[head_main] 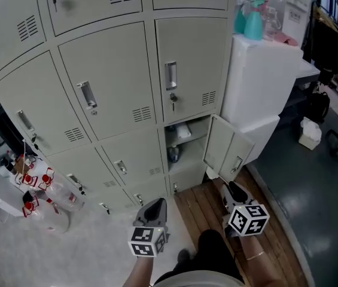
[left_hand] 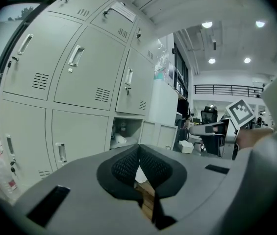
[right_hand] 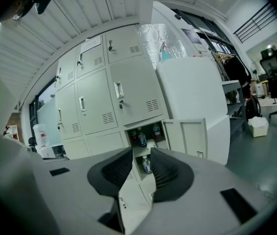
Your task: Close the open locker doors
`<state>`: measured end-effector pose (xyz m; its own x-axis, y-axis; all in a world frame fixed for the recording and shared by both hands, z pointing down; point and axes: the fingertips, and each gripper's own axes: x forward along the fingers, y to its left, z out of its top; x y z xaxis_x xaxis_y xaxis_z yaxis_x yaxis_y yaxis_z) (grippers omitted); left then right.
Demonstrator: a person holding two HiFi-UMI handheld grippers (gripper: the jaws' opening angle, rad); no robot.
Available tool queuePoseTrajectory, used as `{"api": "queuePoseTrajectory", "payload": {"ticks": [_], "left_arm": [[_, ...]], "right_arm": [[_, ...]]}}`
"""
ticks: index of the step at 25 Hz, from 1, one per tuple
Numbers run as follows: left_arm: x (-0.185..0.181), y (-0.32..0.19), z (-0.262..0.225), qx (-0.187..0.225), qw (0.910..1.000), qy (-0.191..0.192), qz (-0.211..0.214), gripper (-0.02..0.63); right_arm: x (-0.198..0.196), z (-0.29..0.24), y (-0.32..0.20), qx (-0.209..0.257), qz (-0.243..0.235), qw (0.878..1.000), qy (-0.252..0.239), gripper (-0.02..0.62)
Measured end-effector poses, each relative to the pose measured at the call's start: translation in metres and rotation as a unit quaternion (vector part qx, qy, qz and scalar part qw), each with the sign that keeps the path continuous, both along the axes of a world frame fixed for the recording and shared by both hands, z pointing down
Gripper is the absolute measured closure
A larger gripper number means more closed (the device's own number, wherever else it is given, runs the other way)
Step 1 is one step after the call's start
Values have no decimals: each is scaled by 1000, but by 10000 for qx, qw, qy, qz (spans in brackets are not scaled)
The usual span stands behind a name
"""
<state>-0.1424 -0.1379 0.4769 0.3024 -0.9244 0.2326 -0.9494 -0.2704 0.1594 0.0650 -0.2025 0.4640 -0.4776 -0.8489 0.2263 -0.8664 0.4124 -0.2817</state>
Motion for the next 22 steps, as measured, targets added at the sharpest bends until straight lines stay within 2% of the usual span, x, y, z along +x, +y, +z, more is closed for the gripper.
{"api": "queuePoseTrajectory", "payload": {"ticks": [10,16,22], "left_arm": [[27,-53,3,-3,9991,-19,422,586],[59,-96,6,-59,9979,-39,641,586],[87,-137,6,-62,9964,-117,836,586]], "right_arm": [[72,-17,-64,258,768,9967,34,457],[112,-15,-114,216,905,9956,-66,431],[134,-5,-164,155,932,9953,-216,397]]}}
